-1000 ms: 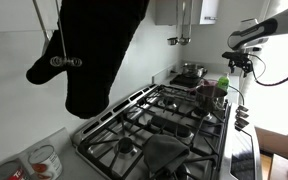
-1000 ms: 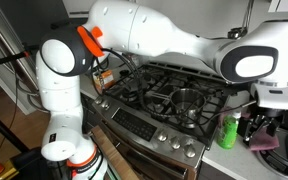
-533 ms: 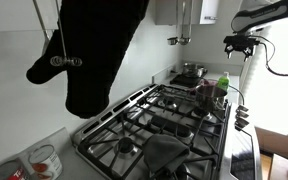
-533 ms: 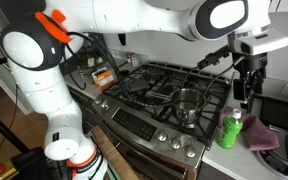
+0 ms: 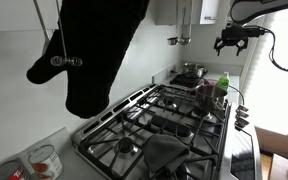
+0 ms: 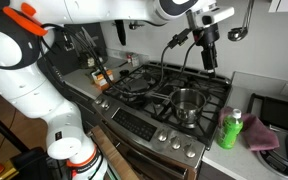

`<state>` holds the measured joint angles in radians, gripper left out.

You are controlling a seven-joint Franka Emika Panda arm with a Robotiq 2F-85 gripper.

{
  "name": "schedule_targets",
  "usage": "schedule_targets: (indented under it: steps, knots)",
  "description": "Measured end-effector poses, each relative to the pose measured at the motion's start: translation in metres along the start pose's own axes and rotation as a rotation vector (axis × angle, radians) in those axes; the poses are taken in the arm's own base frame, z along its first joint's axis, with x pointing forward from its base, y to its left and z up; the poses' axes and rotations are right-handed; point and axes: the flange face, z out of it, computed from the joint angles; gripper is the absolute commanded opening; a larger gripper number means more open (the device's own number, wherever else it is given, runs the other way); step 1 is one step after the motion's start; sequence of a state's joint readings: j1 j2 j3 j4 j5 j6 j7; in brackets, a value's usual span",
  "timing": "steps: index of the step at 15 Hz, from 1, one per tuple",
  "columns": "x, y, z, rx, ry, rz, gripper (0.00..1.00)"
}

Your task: Move the pot to the right, then remove the cloth from the pot handle and pour water in the pot

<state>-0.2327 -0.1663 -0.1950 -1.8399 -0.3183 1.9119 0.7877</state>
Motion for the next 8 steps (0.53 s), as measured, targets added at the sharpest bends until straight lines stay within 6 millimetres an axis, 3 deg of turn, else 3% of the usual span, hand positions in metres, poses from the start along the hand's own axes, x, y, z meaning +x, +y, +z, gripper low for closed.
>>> schedule_targets:
  steps: [8]
  knots:
    - [-0.077,-0.042,-0.008,0.002,0.037,-0.437,1.0]
